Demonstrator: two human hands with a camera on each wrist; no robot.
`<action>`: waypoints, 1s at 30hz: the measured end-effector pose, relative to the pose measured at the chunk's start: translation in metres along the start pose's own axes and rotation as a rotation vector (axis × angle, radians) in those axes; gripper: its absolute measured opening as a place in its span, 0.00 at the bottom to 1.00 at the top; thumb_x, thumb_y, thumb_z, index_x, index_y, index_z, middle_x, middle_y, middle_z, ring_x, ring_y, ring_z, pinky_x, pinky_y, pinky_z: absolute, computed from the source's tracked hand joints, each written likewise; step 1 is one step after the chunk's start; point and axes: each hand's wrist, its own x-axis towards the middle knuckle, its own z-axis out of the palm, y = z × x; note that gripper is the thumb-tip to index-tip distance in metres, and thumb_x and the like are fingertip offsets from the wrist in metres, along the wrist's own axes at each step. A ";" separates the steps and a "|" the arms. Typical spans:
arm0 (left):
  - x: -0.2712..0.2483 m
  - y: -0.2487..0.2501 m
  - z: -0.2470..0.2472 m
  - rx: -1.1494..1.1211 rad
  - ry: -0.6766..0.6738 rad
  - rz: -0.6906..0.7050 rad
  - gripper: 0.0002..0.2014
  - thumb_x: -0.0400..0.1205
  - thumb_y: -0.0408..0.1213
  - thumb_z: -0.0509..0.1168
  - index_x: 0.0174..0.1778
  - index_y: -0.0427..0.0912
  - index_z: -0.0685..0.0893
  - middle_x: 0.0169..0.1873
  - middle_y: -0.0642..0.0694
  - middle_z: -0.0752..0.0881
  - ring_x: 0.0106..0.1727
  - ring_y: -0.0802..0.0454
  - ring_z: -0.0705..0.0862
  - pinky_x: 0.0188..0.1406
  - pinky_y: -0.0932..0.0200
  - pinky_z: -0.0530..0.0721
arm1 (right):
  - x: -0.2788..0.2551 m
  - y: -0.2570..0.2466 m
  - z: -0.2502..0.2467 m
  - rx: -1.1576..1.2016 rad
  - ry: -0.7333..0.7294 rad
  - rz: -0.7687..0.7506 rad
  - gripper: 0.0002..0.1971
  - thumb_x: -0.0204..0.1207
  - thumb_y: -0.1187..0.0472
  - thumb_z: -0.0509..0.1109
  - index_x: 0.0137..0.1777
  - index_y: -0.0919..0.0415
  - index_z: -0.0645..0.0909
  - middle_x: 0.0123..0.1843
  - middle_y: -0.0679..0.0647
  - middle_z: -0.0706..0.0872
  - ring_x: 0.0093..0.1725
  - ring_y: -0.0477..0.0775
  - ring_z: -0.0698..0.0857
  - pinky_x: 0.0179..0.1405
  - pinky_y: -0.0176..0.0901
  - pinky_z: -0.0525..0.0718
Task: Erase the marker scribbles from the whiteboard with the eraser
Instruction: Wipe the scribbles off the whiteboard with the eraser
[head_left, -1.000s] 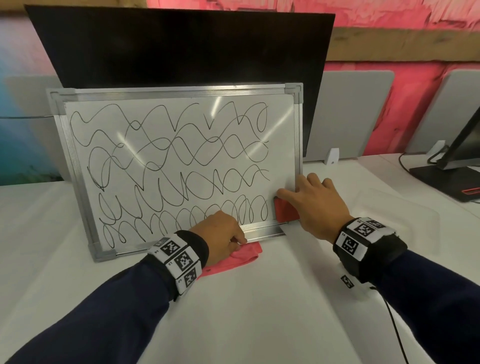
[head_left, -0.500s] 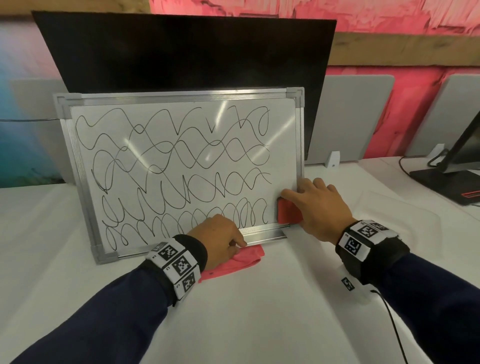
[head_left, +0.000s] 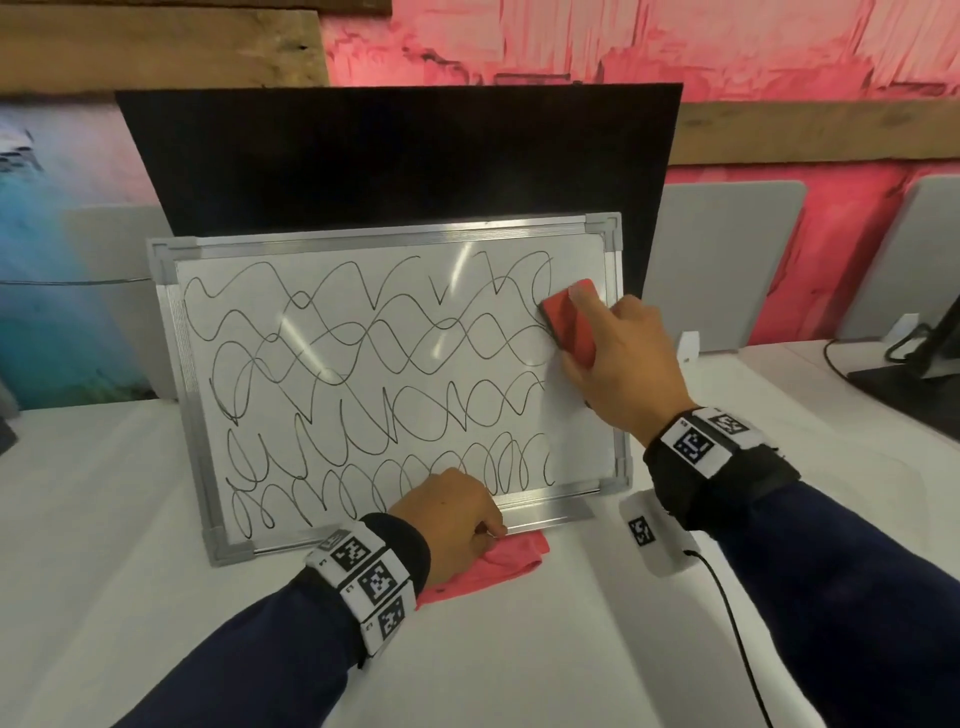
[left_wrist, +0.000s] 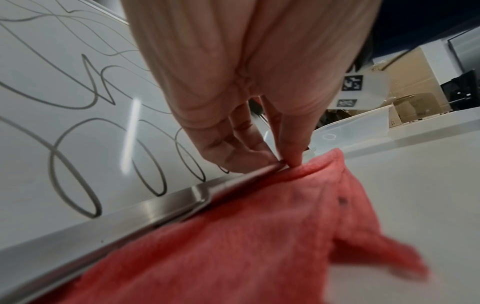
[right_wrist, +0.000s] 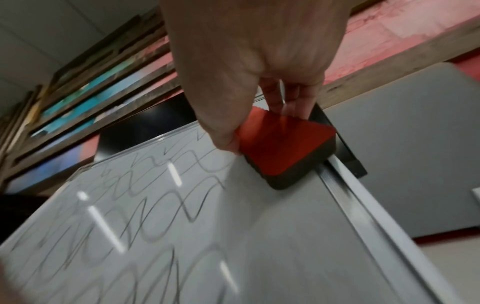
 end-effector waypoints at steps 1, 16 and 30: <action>0.000 -0.001 0.000 -0.001 0.002 0.003 0.11 0.82 0.39 0.67 0.57 0.53 0.91 0.50 0.54 0.90 0.48 0.56 0.86 0.55 0.61 0.83 | -0.006 0.001 0.002 -0.037 -0.027 -0.027 0.30 0.77 0.46 0.72 0.75 0.45 0.65 0.56 0.60 0.78 0.55 0.63 0.76 0.51 0.60 0.85; -0.006 0.002 -0.001 0.016 0.001 0.027 0.13 0.83 0.34 0.64 0.58 0.50 0.90 0.51 0.50 0.89 0.52 0.52 0.85 0.58 0.59 0.82 | 0.009 -0.026 0.002 0.010 -0.004 -0.137 0.30 0.77 0.45 0.72 0.76 0.47 0.67 0.60 0.57 0.73 0.56 0.58 0.75 0.49 0.53 0.84; -0.013 -0.009 0.007 0.088 0.011 0.027 0.13 0.85 0.34 0.62 0.59 0.50 0.89 0.50 0.45 0.87 0.52 0.48 0.85 0.56 0.57 0.82 | 0.037 -0.018 -0.001 0.075 0.082 -0.061 0.28 0.77 0.41 0.71 0.73 0.46 0.68 0.58 0.54 0.72 0.48 0.57 0.78 0.47 0.50 0.83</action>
